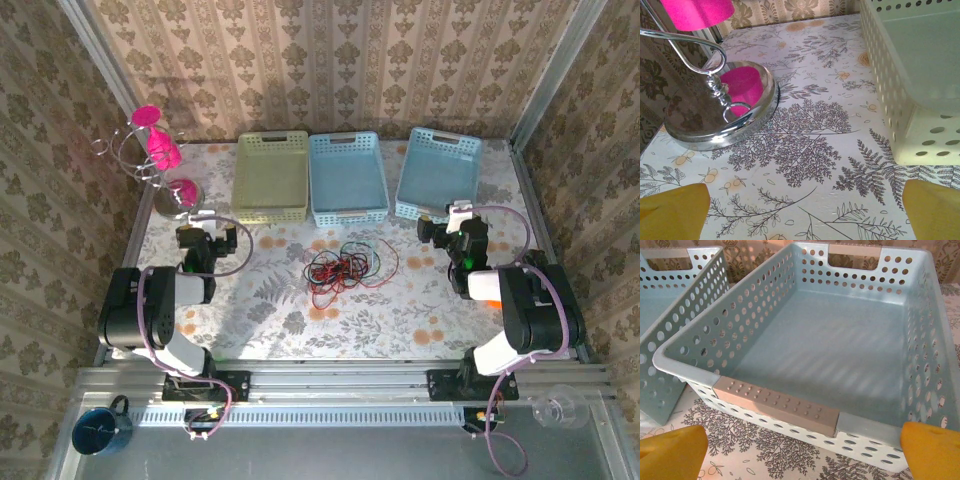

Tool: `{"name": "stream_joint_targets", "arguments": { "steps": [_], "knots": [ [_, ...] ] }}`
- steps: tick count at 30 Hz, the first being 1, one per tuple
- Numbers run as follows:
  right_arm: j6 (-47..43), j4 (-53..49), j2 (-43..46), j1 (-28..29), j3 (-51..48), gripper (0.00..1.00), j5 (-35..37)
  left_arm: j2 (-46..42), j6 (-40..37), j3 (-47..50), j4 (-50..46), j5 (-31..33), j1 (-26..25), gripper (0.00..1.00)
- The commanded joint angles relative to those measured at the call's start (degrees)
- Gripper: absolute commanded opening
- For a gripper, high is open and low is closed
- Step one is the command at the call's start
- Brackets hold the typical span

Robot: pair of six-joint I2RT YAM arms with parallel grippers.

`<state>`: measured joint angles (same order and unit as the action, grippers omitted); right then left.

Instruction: Untangle the cables

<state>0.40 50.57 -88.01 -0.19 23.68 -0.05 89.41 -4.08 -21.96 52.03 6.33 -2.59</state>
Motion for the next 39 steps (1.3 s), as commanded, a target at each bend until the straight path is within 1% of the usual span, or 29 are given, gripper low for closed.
{"name": "stream_joint_targets", "arguments": {
  "steps": [1,39],
  "knots": [
    [1.0,-2.2,0.4,-0.2,-0.1,1.0,-1.7,-0.7,-0.3,-0.4,0.1,-2.6,-0.1,1.0],
    [0.8,-1.9,0.6,0.2,-0.3,1.0,-0.8,-0.7,-0.8,0.2,0.9,-2.6,-0.4,1.0]
  ]
}}
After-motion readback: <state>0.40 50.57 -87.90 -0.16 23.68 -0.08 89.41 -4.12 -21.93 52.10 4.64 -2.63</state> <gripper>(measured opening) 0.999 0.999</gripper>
